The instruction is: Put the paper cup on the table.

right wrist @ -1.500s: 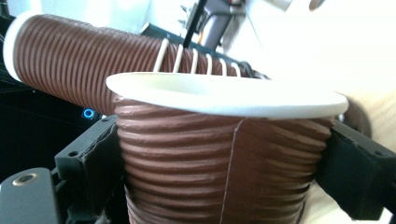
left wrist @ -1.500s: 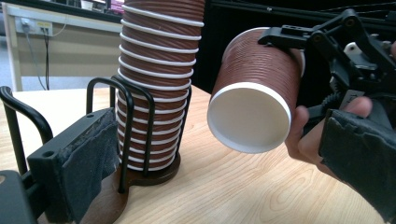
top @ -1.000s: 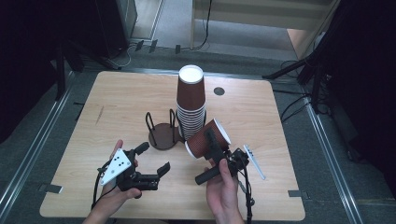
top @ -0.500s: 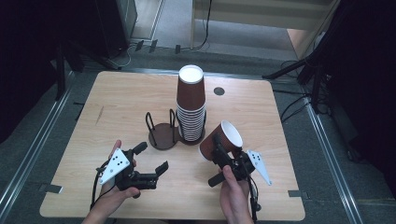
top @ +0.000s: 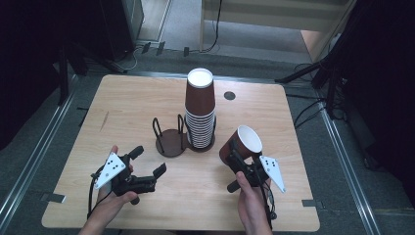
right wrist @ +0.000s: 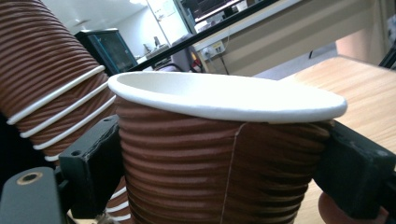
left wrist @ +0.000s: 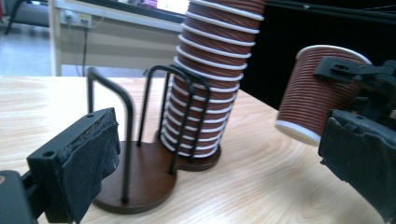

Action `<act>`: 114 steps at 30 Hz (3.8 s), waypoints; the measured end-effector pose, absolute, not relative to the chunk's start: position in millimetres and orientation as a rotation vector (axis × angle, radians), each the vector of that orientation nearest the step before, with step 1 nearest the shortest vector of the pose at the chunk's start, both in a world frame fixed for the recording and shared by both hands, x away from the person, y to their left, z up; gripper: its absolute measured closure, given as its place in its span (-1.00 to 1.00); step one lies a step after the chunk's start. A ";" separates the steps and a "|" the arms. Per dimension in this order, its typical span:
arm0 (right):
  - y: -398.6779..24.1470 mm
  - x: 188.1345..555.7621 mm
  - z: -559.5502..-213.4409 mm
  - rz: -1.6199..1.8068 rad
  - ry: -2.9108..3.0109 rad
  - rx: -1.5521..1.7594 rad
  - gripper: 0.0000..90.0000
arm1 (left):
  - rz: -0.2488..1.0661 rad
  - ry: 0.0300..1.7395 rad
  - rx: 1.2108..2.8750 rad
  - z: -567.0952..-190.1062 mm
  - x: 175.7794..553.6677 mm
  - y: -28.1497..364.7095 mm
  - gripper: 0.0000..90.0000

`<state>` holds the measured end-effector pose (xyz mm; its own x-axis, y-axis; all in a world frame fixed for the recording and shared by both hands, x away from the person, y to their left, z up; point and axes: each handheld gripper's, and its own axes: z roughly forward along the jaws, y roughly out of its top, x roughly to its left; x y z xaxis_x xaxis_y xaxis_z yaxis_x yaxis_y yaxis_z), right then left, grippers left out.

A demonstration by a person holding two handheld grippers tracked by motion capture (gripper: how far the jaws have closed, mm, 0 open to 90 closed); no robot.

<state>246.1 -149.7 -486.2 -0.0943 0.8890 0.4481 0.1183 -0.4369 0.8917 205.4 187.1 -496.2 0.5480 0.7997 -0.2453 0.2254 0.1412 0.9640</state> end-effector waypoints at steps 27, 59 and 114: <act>-187.2 265.6 -506.5 1.393 1.066 1.457 -0.75 | 0.596 1.106 1.411 -521.2 218.1 232.5 -1.00; -188.7 321.2 -515.6 1.263 1.109 1.309 -0.76 | 0.690 1.222 1.398 -534.0 221.8 272.1 -1.00; -185.6 366.8 -547.5 1.164 1.263 1.289 -0.83 | 0.657 1.260 1.423 -539.0 225.1 278.7 -1.00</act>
<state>366.8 -185.6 -547.5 0.0120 0.9999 0.0099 0.0911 -0.0109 0.9958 225.1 278.7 -539.0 0.2876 0.9279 -0.2372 0.3368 0.1338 0.9320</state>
